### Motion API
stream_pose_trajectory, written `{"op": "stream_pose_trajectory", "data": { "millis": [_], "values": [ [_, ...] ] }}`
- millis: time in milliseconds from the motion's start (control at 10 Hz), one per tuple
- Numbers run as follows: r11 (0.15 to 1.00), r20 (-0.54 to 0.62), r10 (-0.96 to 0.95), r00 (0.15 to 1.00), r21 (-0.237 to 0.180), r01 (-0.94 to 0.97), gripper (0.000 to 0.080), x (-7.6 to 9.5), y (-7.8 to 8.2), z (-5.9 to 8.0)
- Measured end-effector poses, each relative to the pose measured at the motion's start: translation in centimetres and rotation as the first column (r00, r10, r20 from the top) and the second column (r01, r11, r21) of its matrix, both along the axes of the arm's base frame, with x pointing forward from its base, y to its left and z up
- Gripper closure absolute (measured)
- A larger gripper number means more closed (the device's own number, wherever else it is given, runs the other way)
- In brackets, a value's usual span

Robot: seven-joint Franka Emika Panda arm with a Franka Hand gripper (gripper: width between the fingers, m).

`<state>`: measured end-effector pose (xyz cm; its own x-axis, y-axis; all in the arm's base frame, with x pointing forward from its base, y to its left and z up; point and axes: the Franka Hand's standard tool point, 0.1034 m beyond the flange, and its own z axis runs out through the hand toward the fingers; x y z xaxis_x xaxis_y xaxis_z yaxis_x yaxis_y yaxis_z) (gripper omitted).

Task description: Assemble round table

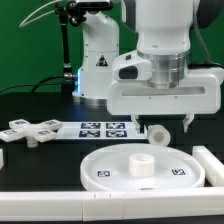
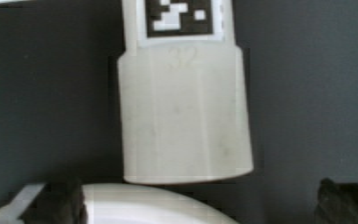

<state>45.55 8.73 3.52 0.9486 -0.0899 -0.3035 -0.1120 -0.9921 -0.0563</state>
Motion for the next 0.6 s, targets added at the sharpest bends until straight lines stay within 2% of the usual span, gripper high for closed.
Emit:
{"op": "stream_pose_trajectory", "data": {
  "millis": [200, 600],
  "values": [
    [0.996, -0.104, 0.078, 0.992, 0.054, -0.073, 0.0151, 0.38, -0.57, -0.37],
    [0.992, -0.365, 0.111, 0.925, 0.104, -0.078, 0.0151, -0.15, -0.39, -0.82]
  ]
}}
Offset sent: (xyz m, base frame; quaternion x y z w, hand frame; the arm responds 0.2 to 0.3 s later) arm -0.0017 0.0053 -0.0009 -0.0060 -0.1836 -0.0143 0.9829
